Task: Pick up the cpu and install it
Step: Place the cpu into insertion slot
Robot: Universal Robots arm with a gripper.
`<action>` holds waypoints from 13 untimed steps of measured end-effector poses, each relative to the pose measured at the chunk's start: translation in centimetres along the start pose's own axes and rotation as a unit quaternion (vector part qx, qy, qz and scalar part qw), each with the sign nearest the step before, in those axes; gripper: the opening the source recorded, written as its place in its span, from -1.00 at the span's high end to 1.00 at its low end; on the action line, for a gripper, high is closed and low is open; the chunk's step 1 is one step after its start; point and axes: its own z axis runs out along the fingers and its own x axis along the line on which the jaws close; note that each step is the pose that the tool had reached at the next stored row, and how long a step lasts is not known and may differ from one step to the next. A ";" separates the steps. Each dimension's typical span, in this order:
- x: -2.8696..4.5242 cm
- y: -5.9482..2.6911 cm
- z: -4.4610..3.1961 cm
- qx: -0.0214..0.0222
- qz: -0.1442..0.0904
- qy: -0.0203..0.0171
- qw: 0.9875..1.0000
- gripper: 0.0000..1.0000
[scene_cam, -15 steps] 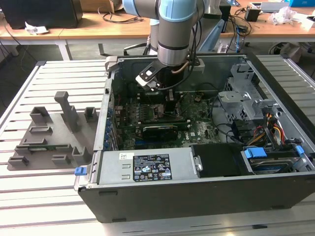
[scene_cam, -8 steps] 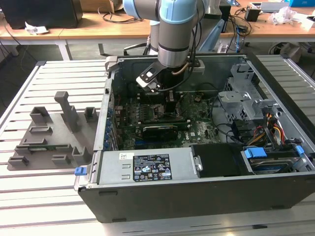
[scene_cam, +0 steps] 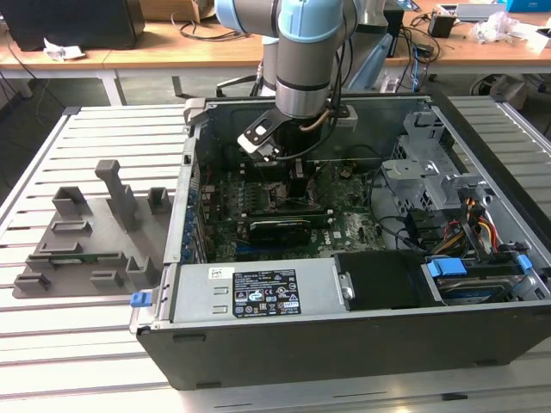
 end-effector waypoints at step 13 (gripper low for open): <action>0.31 -0.02 -1.23 0.000 0.001 -0.017 1.000 -0.33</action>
